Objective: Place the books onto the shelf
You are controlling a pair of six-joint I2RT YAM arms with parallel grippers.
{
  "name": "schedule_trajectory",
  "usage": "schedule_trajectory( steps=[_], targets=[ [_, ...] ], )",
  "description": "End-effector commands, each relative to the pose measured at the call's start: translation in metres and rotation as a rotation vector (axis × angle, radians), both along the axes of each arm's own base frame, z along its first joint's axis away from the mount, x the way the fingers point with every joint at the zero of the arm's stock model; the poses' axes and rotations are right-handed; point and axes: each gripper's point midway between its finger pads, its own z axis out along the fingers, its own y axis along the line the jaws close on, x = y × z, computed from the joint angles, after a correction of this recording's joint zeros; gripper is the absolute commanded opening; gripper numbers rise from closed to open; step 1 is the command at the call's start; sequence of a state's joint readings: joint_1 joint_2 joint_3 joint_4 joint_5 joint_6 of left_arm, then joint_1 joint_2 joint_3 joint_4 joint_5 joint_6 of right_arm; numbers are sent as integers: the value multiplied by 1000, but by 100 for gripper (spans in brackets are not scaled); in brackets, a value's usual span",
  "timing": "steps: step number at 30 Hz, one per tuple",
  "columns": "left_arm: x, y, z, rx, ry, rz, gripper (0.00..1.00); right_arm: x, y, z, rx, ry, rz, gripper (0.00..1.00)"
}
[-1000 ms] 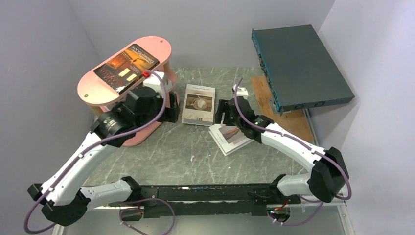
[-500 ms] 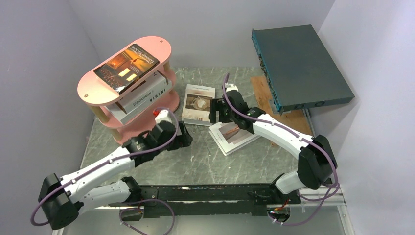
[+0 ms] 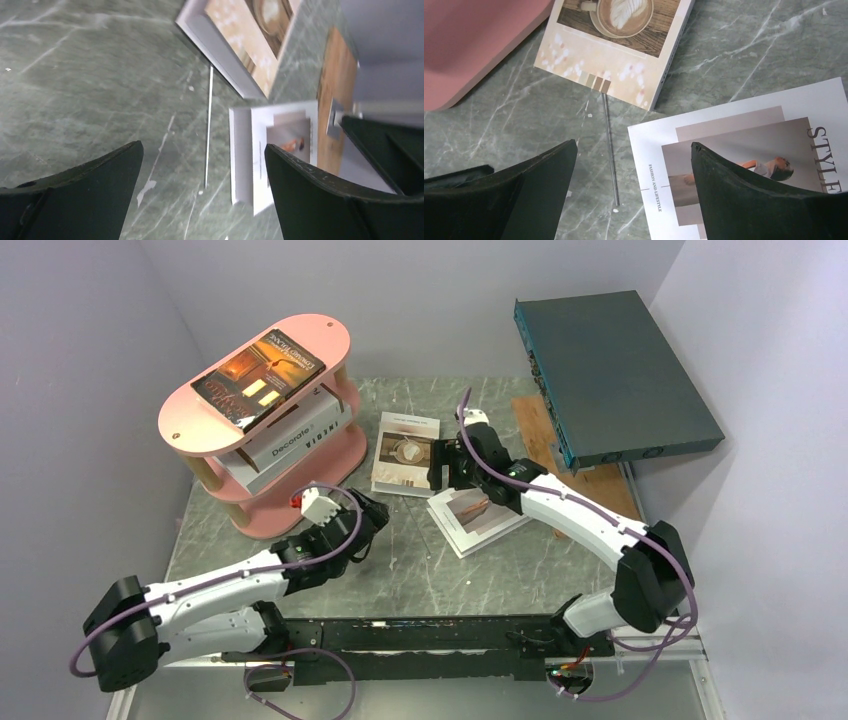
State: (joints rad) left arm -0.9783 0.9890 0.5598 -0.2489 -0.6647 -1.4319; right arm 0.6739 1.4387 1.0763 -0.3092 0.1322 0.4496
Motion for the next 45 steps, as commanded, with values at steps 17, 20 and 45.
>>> schedule_trajectory(
  steps=[17,20,45],
  targets=[
    [74,-4,-5,-341,-256,65,99,-17,-17,29,50,-49,-34,88],
    [79,-12,-15,-352,-243,49,99,-19,-19,31,55,-50,-39,88],
    [130,-25,-52,-468,-173,120,92,-29,-36,30,17,-45,-70,88]
  ],
)
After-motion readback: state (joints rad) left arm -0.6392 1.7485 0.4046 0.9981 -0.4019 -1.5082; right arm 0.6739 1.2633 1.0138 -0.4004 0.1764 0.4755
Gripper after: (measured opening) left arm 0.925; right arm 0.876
